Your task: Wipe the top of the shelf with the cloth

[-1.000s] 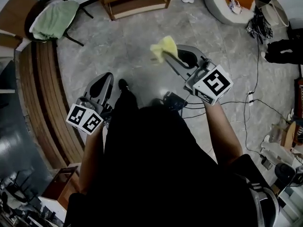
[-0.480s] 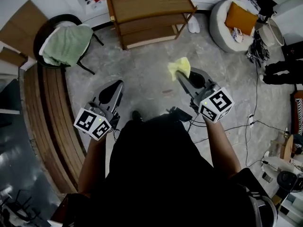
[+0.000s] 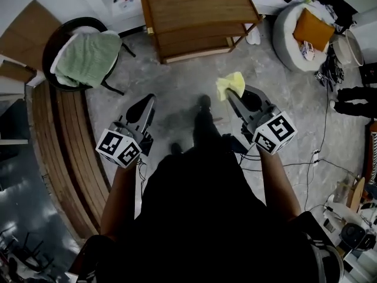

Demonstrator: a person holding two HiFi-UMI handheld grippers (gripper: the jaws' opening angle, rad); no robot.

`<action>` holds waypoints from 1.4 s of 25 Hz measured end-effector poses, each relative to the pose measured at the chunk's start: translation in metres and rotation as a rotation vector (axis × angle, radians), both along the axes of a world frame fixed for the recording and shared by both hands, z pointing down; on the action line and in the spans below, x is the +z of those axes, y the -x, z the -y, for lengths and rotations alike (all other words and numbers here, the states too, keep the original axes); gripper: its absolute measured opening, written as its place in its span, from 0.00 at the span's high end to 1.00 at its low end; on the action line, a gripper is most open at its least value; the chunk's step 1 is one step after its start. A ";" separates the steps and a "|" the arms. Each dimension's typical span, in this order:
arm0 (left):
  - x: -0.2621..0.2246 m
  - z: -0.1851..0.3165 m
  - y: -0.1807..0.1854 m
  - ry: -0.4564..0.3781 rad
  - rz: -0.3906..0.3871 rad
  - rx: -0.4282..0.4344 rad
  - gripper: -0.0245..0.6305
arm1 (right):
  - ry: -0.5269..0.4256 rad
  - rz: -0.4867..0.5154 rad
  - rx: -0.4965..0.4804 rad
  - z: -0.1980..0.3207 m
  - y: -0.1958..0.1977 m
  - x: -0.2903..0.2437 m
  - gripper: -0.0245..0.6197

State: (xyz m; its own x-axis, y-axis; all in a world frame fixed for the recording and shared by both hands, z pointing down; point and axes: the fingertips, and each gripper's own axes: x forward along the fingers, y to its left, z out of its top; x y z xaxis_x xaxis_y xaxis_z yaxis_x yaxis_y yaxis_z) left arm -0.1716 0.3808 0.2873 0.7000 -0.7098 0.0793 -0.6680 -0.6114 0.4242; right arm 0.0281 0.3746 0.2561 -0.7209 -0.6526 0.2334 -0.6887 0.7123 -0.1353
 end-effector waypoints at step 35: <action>0.009 0.466 0.066 0.101 0.002 -0.213 0.94 | 0.150 -0.039 -0.278 0.479 0.083 0.037 0.89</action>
State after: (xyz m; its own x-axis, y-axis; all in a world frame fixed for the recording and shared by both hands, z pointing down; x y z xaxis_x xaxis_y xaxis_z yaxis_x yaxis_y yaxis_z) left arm -0.2377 -0.0850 0.2965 0.5348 -0.8300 0.1585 -0.7783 -0.4107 0.4749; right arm -0.0547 -0.1041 0.2927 -0.8553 -0.3885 0.3428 -0.4774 0.8480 -0.2301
